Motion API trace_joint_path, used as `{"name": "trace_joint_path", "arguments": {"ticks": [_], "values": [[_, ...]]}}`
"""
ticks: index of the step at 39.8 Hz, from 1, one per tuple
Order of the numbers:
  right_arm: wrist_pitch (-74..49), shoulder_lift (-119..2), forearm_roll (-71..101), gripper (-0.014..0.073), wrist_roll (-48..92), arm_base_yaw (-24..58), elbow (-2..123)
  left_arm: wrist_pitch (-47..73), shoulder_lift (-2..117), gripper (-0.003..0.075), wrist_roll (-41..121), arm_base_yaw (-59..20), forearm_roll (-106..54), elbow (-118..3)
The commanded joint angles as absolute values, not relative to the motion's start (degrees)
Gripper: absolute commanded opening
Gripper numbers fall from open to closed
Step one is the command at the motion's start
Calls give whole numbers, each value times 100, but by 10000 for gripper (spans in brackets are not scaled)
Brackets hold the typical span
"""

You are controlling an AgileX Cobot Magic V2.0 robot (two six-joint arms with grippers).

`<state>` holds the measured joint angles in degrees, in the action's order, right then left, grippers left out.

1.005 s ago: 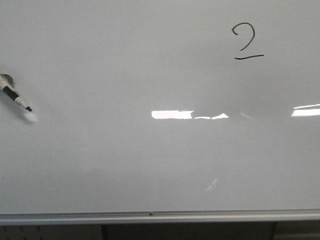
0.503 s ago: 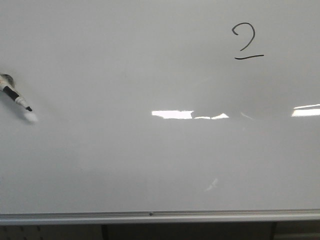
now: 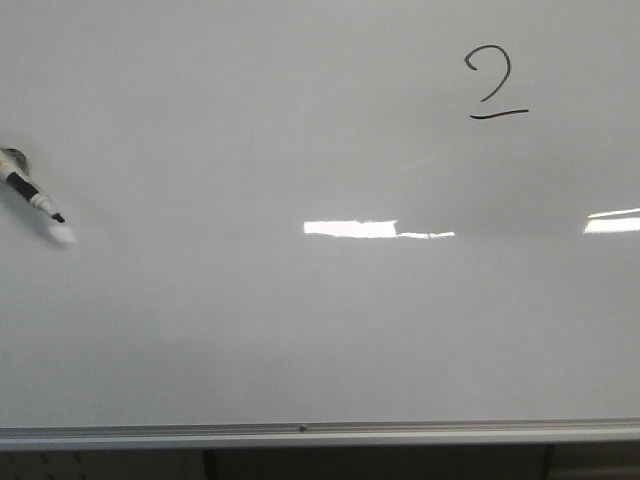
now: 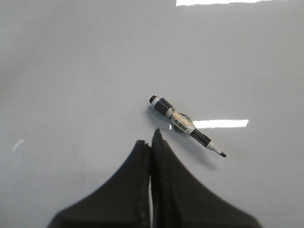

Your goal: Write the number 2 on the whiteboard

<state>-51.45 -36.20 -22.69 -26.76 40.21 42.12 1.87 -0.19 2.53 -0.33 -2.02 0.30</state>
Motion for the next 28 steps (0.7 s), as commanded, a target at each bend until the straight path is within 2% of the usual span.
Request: {"name": "trace_joint_path", "arguments": {"ticks": [1,12,28], "values": [[-4432,-3097,-2193,-68,-2650,3432,4008,-271,-133,-20,185,-40,-214,156],[-2316,-1360,-1338,-66,-955,1894,2444,-271,-133,-20,185,-40,-214,156],[-245,56,-1348,-69,-928,182,431,-271,-133,-20,185,-40,-214,156]]}}
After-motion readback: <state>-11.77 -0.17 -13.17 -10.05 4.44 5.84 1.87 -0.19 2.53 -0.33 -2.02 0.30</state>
